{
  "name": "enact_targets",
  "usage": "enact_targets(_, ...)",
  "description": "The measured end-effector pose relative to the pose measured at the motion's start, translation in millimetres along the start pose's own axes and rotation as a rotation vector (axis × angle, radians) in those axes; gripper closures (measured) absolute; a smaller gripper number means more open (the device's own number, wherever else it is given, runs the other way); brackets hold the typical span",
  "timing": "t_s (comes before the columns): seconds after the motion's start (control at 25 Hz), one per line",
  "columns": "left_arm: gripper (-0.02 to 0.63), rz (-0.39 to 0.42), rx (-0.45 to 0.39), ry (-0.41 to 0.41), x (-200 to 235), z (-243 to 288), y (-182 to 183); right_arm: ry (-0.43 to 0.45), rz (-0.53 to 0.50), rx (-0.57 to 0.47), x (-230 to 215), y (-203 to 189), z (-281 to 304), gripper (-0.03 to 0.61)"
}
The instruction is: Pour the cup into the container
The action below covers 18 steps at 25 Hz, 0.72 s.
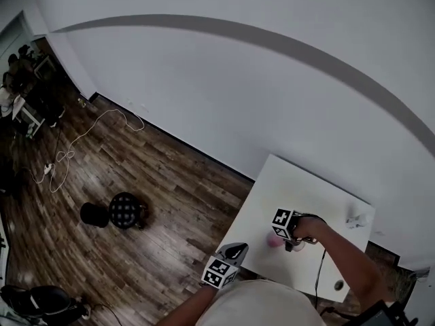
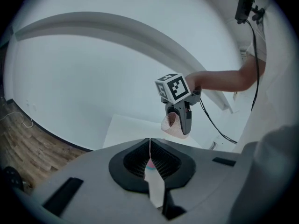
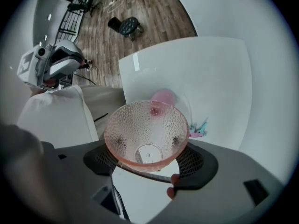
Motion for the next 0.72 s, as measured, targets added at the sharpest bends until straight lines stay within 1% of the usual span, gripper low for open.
enact_targets(0.16, 0.601, -0.028, -0.014, 0.025, -8.5, -4.2, 11.6, 0.016, 0.021, -0.214, 7.3, -10.4, -8.6, 0.217)
enact_targets(0.4, 0.602, -0.019, -0.018, 0.048, -23.9, -2.1, 33.9, 0.013, 0.062, -0.531, 12.2, -28.6, -21.5, 0.217)
enact_targets(0.56, 0.601, -0.019, -0.022, 0.045, -35.9, 1.2, 43.4, 0.001, 0.068, -0.692, 18.3, -42.7, -23.7, 0.217)
enact_targets(0.72, 0.602, -0.008, -0.024, 0.041, -45.6, 1.5, 52.9, -0.014, 0.074, -0.825, 26.7, -52.7, -29.2, 0.216)
Point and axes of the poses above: the fingertips, and each gripper's own axes: z forward along the fingers, x to its left, y out of its top, the point moved 3 cm from there along -z, backward along the fingers
